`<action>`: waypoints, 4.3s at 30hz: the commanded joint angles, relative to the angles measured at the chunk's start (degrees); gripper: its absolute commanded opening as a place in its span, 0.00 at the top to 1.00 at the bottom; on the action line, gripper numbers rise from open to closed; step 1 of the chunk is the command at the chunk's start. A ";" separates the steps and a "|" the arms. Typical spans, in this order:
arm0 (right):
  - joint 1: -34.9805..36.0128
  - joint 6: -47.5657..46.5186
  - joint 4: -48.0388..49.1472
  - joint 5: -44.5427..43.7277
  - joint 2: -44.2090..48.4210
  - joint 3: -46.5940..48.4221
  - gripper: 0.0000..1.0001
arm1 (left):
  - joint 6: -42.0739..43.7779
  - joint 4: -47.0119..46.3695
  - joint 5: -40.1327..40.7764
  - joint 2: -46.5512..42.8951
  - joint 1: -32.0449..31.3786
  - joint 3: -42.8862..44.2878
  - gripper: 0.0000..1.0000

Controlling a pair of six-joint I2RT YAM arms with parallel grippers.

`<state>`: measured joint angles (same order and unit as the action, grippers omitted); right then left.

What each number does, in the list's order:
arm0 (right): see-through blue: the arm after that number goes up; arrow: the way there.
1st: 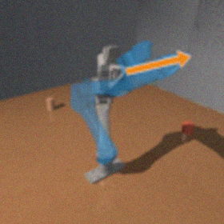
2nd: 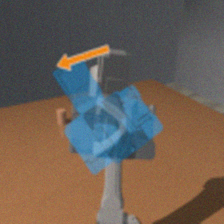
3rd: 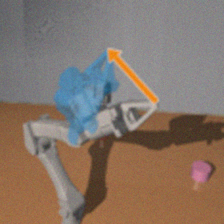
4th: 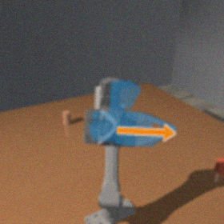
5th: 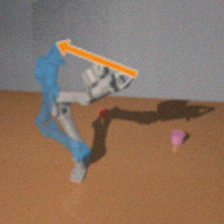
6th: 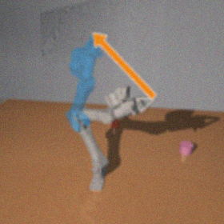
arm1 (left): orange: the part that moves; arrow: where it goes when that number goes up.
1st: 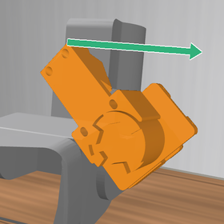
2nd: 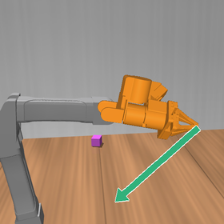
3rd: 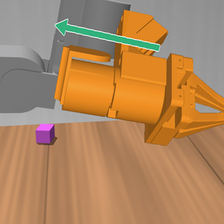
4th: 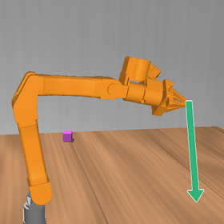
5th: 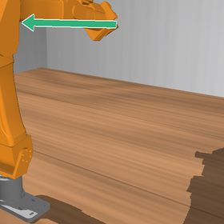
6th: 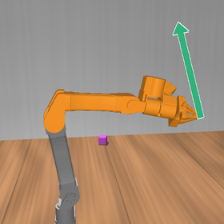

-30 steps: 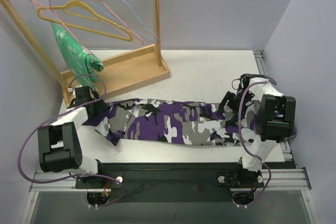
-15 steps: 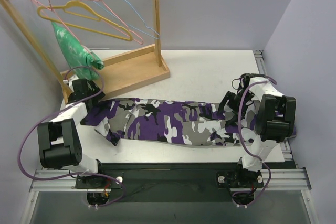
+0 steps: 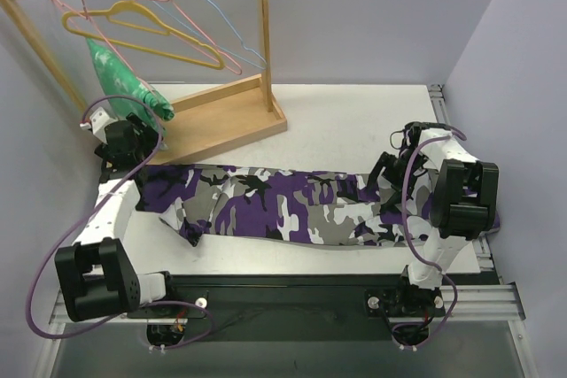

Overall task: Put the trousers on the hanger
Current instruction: Fold the trousers at the center of the board.

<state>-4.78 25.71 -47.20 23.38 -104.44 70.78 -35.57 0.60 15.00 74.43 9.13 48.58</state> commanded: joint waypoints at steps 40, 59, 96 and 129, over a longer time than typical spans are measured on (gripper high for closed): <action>1.17 0.21 -3.60 -1.31 1.70 0.58 0.32 | -12.41 11.51 -2.27 6.78 0.45 -13.51 0.05; 1.17 -1.19 -3.07 -0.44 -2.25 2.78 0.32 | -4.35 27.69 0.20 -13.25 -0.51 -8.69 0.04; 1.08 -2.78 2.73 3.87 -3.57 -3.19 0.32 | -23.22 70.68 8.11 -6.41 -44.19 -2.43 0.08; 0.03 -2.33 2.90 1.67 -4.80 -1.53 0.32 | -30.60 52.22 -7.97 -26.53 -5.53 -9.82 1.00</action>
<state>-4.29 23.77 -42.04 26.17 -108.97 68.88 -60.12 57.34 11.29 51.99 0.05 37.71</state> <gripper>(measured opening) 0.679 0.126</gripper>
